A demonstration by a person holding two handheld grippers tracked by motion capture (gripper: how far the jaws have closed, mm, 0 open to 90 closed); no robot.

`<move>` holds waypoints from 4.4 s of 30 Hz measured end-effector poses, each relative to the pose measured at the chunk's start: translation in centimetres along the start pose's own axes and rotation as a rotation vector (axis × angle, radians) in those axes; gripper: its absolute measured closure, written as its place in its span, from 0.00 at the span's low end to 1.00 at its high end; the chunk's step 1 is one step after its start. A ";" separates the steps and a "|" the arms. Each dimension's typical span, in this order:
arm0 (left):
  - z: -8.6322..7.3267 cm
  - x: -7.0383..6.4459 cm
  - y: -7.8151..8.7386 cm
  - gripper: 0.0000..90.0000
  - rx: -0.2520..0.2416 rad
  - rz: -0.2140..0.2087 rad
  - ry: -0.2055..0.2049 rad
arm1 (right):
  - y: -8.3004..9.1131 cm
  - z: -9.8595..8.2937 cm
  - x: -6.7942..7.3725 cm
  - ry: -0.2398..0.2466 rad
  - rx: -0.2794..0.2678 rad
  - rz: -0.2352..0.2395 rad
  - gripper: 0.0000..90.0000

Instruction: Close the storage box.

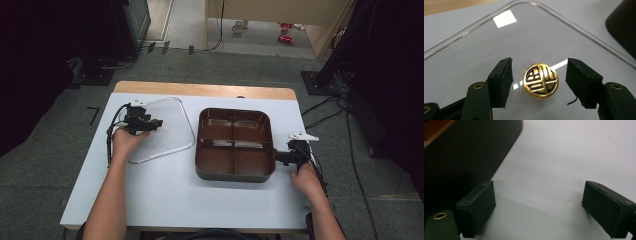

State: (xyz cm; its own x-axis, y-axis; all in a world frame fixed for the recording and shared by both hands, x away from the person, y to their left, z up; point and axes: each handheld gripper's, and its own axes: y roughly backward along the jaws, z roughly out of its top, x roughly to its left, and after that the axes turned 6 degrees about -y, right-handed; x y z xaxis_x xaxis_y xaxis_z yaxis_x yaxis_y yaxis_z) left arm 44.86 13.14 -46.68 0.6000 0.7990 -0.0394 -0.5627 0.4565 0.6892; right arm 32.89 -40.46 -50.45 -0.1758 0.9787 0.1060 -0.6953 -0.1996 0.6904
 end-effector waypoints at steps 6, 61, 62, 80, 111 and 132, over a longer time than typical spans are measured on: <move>-0.8 0.2 -0.4 0.48 0.005 0.005 0.020 | 0.0 0.0 0.0 0.000 0.000 0.000 0.12; 1.6 -1.5 4.1 0.66 -0.021 -0.021 -0.026 | 0.0 0.0 0.0 0.000 -0.001 0.000 0.12; 1.8 -1.6 4.7 0.66 -0.032 -0.028 -0.023 | 0.0 0.0 0.0 -0.001 -0.001 0.000 0.12; 4.5 -4.2 7.6 0.66 -0.087 -0.100 -0.087 | 0.0 0.0 0.0 0.001 -0.001 0.000 0.12; 6.4 -12.7 2.4 0.66 -0.036 -0.233 -0.218 | 0.0 0.0 0.0 0.002 0.001 0.000 0.12; 9.2 -19.8 -2.1 0.66 -0.030 -0.314 -0.297 | 0.0 0.0 0.0 0.001 0.002 0.000 0.12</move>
State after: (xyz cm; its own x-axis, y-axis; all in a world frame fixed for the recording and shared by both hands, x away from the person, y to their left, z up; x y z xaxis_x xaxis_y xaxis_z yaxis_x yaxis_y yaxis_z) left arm 39.41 -7.21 -40.63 0.8798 0.4744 -0.0311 -0.3404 0.6743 0.6554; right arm 32.88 -40.47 -50.44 -0.1763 0.9787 0.1054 -0.6942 -0.1995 0.6915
